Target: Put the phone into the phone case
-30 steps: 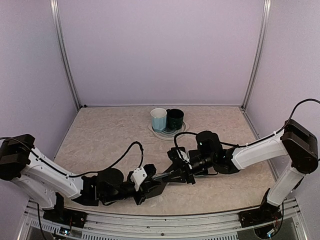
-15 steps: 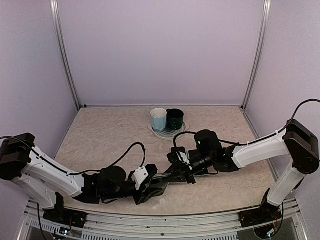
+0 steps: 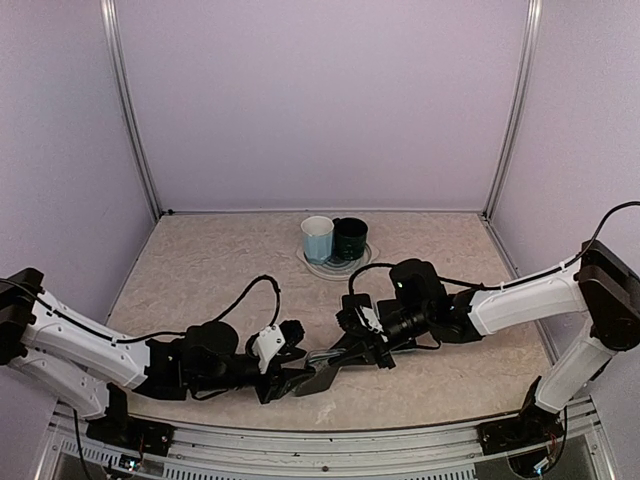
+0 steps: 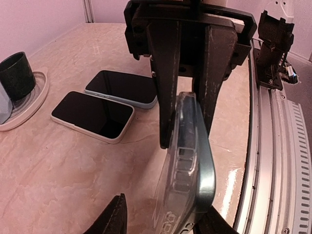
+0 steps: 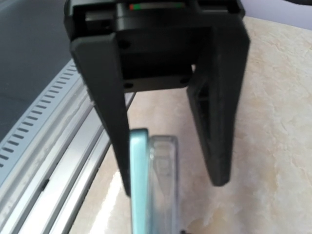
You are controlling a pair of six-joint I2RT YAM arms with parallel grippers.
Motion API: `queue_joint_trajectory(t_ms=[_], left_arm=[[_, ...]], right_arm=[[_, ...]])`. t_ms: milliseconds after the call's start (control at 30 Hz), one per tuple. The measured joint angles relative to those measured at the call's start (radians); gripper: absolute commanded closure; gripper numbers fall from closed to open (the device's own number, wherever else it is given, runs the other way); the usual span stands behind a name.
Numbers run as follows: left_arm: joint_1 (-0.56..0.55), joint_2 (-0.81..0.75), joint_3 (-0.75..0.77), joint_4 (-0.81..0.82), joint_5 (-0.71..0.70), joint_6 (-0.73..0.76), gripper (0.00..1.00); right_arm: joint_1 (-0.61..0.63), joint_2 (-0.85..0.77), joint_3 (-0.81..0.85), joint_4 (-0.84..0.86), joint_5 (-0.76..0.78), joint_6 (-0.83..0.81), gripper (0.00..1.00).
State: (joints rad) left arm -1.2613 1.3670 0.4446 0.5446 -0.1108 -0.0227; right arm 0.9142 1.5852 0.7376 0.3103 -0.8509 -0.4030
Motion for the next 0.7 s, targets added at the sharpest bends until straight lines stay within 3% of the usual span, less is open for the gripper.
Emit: queue_joint_trajectory(t_ms=[300, 533, 567, 633, 700], left_arm=[[0.003, 0.100, 0.006, 0.027, 0.051, 0.010, 0.71], [0.003, 0.175, 0.055, 0.066, 0.070, 0.014, 0.90], [0.003, 0.178, 0.056, 0.070, 0.073, 0.014, 0.98], [0.003, 0.178, 0.056, 0.074, 0.082, -0.002, 1.00], [0.002, 0.175, 0.056, 0.076, 0.086, -0.023, 1.00]], right_arm=[[0.000, -0.013, 0.000, -0.029, -0.002, -0.026, 1.00], [-0.007, -0.015, 0.002, -0.032, -0.011, -0.012, 1.00], [-0.008, -0.017, 0.002, -0.037, -0.012, -0.005, 1.00], [-0.008, -0.024, 0.002, -0.051, -0.013, 0.009, 0.96], [-0.007, -0.035, 0.002, -0.060, -0.009, 0.030, 0.85]])
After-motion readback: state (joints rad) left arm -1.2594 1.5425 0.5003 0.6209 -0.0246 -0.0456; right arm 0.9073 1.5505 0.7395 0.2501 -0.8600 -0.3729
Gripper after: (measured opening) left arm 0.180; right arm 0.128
